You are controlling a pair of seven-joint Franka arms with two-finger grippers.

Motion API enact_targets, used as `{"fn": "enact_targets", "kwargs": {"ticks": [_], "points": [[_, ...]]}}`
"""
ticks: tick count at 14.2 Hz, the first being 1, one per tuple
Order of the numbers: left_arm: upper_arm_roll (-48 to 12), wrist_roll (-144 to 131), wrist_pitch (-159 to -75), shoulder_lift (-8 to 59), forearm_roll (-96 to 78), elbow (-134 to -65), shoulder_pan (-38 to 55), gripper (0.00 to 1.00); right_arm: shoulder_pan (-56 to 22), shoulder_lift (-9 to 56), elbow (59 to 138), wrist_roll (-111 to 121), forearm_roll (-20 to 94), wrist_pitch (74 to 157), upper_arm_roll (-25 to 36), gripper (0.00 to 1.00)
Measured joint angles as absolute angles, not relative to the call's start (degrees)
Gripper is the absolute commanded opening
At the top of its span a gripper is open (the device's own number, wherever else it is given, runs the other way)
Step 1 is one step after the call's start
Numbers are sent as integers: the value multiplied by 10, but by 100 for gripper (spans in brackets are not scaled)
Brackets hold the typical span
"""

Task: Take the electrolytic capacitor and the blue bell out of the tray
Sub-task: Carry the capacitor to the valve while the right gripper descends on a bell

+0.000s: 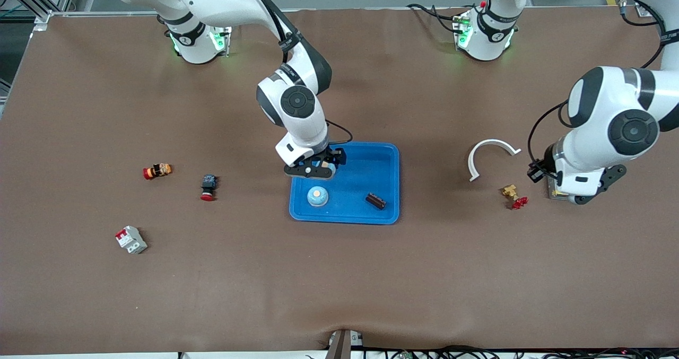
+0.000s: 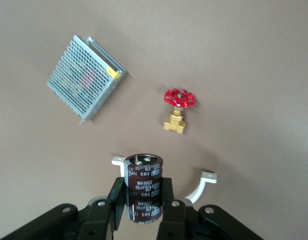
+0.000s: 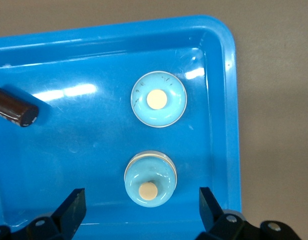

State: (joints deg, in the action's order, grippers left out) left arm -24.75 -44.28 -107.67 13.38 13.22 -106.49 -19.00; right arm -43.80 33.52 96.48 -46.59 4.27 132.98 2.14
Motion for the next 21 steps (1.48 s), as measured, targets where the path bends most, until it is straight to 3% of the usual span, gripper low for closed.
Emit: {"fn": "enact_targets", "kwargs": {"ticks": [4,10,18,21], "points": [[-247,-369,-1076,95,92,-1083,-233,0,-445,341,968,-466,43,1330,21,100],[-248,-366,-1105,87,89,-1138,-244,0,-450,365,969,-466,43,1343,21,100],[-247,-383,-1401,104,88,-1314,-262,0,-456,385,969,-466,43,1362,21,100],[-247,-423,-1458,133,88,-1343,-262,0,-456,390,970,-466,43,1370,21,100]]}}
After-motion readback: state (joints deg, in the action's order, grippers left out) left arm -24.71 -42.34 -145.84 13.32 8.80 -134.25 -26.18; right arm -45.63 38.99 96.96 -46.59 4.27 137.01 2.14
